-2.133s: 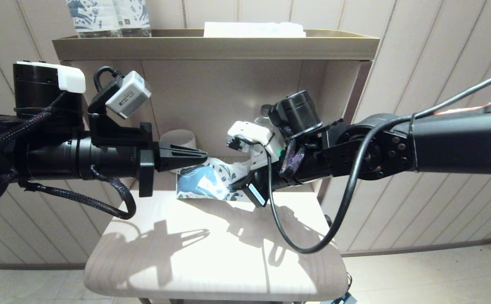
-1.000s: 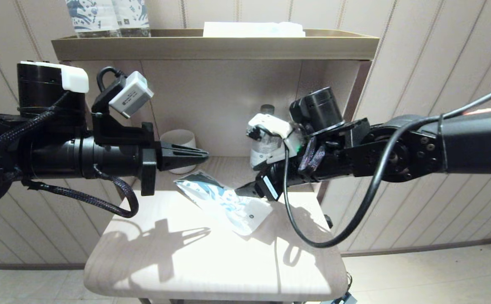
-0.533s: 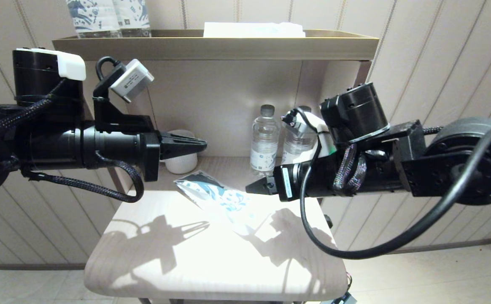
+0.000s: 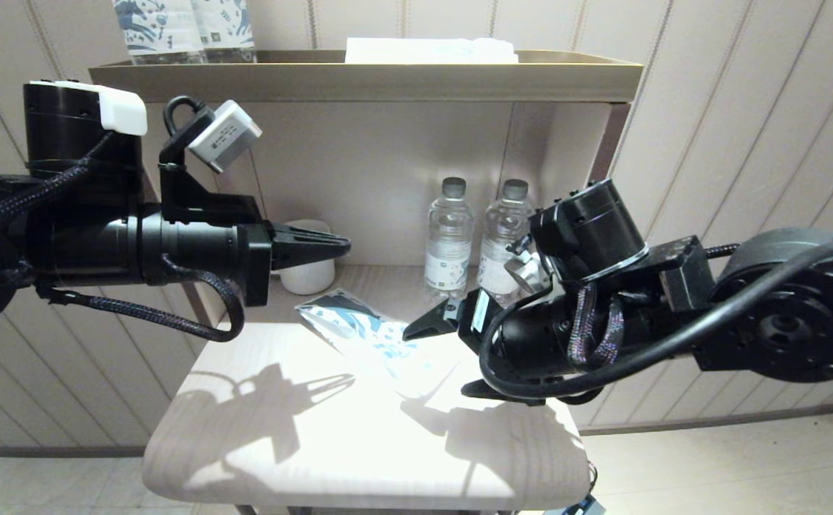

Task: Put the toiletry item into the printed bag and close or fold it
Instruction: Close the strorage bag and place it on the desk

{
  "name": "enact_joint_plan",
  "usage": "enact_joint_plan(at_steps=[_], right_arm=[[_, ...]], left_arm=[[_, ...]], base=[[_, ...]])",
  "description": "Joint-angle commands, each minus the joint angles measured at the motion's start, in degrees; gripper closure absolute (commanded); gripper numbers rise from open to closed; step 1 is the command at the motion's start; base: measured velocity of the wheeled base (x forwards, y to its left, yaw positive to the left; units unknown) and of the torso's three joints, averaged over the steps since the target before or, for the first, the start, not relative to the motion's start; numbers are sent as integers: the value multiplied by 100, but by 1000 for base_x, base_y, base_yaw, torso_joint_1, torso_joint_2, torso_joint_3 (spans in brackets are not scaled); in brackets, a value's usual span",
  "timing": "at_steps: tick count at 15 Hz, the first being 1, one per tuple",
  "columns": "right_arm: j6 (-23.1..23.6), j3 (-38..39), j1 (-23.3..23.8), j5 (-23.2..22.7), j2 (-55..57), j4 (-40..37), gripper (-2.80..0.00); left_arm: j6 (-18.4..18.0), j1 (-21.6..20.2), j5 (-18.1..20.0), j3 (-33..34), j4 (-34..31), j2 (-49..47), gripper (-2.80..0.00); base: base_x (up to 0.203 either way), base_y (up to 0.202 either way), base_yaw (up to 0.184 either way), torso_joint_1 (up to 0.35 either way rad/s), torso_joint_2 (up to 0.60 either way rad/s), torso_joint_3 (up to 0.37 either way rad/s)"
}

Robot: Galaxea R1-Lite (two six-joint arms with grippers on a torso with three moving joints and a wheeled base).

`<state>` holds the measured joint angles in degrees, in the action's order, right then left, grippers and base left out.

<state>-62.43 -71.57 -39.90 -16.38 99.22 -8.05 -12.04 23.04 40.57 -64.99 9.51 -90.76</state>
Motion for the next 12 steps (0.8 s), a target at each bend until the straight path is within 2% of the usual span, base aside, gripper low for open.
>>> enact_joint_plan(at_steps=[1,5,7,10,12], right_arm=[[-127,203,-8,-48,41,-99,-280],[-148,546,34,11,116,-50,-280],[-125,462,35,16,293,17,-280],[-132,342,35,32,663,793,-280],[-143,158,35,37,980,989,-280]], left_arm=[[-9,1,21,-23,16,-126,0],[-25,67,27,-14,39,-256,0],[-35,106,29,-14,51,-303,0],[-53,113,21,-23,60,-364,0],[-53,113,21,-31,60,-374,0]], base=[[0,0,0,0,0,0],[0,0,0,0,0,0],[0,0,0,0,0,0],[0,0,0,0,0,0],[0,0,0,0,0,0]])
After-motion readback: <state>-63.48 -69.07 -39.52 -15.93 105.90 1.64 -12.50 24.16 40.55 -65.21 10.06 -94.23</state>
